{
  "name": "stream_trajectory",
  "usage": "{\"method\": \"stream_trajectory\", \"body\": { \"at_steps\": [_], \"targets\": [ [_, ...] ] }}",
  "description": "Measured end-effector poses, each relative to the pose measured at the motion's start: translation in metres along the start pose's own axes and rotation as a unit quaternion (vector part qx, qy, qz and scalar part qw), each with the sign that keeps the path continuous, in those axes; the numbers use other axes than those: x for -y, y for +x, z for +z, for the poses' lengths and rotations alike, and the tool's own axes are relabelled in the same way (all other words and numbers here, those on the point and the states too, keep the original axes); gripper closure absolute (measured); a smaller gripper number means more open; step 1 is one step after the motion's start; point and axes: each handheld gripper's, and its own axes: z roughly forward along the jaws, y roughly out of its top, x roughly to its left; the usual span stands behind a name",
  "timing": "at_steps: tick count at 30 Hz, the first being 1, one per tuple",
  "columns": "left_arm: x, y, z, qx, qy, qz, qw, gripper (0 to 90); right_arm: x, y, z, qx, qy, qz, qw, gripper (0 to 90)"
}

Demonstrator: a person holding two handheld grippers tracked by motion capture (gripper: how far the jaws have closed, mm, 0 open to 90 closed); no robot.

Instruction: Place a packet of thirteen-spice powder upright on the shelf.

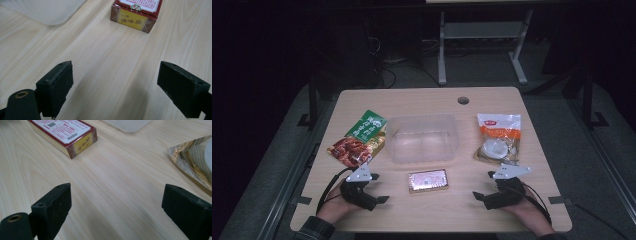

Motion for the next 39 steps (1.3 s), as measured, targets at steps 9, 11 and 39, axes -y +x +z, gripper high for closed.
{"method": "stream_trajectory", "body": {
  "at_steps": [9, 11, 39],
  "targets": [
    [0.0, -0.001, -0.001, 0.001, 0.002, 0.004, 1.0, 13.0, -0.001, 0.001, -0.001, -0.002, 0.002, -0.001, 1.0, 8.8],
    [0.0, -0.001, -0.001, -0.001, -0.001, 0.001, 1.0, 13.0, -0.003, 0.001, -0.001, -0.004, 0.001, -0.002, 1.0, 10.3],
    [-0.002, -0.002, -0.001, 0.009, -0.004, 0.003, 0.9999, 13.3, -0.06, 0.001, 0.023, -0.036, -0.008, -0.027, 0.999, 73.7]
  ]
}}
